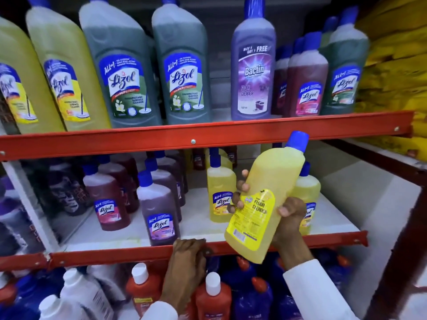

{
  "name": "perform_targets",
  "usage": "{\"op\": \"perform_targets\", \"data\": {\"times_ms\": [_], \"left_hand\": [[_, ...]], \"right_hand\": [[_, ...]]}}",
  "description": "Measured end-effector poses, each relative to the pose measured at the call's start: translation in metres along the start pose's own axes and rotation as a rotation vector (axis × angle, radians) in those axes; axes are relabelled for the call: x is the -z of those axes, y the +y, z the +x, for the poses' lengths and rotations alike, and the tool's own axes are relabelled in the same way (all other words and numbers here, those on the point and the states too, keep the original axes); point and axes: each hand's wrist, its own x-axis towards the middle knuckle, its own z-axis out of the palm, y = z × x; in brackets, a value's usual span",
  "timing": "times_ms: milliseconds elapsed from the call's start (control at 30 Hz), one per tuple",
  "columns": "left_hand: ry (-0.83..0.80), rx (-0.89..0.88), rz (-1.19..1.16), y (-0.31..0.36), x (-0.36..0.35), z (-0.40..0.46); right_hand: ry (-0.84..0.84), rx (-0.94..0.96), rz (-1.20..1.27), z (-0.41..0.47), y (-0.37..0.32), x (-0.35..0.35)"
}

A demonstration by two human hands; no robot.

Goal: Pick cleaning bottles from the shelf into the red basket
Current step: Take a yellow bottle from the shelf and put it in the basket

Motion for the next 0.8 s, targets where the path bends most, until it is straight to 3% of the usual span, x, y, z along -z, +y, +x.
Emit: {"op": "perform_targets", "data": {"times_ms": [67, 200, 300, 433, 600, 700, 800], "left_hand": [[0.003, 0.007, -0.009, -0.001, -0.001, -0.001], [0.01, 0.04, 0.001, 0.0, -0.002, -0.001], [0.028, 0.025, 0.017, 0.004, 0.0, -0.002], [0.001, 0.022, 0.028, 0.001, -0.002, -0.003], [-0.052, 0.108, 0.047, 0.008, -0.004, -0.01], [-0.03, 0.149, -0.175, 0.038, 0.007, -0.018], [-0.187, 0.102, -0.55, 0.081, 0.017, -0.024]], "right_hand": [[0.121, 0.044, -0.182, -0.007, 0.0, -0.008], [0.767, 0.176, -0.957, -0.008, 0.014, -0.032], [0.968, 0.272, -1.298, -0.005, 0.031, -0.034], [1.005, 0.328, -1.396, -0.008, 0.042, -0.031], [0.914, 0.28, -1.337, -0.021, 0.04, -0.029], [0.836, 0.199, -1.268, -0.037, 0.038, -0.023], [0.785, 0.087, -1.213, -0.059, 0.041, -0.015]]}}
